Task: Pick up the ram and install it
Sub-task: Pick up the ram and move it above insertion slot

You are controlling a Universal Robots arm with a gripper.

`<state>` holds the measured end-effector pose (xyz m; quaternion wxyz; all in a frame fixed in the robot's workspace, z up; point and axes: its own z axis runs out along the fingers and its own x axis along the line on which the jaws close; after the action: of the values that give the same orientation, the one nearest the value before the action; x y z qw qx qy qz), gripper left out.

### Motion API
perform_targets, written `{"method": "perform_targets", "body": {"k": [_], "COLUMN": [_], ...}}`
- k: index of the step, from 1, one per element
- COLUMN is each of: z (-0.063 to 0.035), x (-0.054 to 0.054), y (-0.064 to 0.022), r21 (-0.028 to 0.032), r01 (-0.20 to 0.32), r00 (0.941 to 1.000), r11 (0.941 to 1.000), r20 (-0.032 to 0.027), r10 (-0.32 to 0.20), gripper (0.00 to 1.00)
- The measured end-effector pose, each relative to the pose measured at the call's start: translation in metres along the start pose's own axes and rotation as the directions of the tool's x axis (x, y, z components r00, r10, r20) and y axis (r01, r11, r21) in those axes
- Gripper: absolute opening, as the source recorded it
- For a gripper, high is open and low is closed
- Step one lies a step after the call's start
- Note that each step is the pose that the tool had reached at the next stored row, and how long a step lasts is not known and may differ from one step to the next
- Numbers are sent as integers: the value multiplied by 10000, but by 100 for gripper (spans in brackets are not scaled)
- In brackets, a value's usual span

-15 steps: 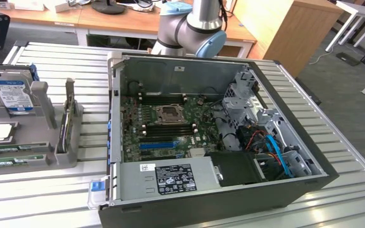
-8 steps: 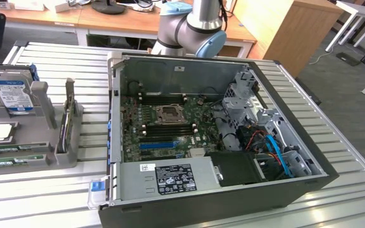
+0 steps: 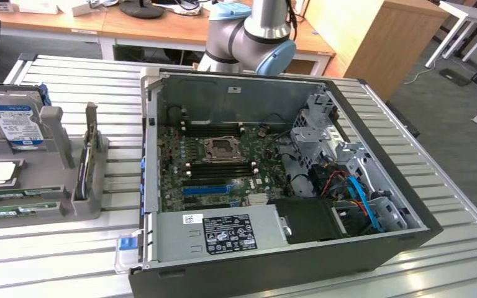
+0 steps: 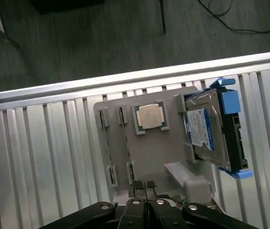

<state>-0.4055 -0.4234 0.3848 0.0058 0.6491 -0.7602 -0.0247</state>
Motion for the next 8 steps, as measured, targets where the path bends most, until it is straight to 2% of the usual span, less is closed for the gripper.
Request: {"method": "perform_targets", "body": {"k": [5,8], "z": [3,2], "x": [0,0], "y": [0,0], "r21": [-23,-27], "r01": [908,1017], "r00": [9959,9948], "r11": [9959,9948], "r20": [-40,-46], "r10": [-908,-1017], "gripper": [11,11]}}
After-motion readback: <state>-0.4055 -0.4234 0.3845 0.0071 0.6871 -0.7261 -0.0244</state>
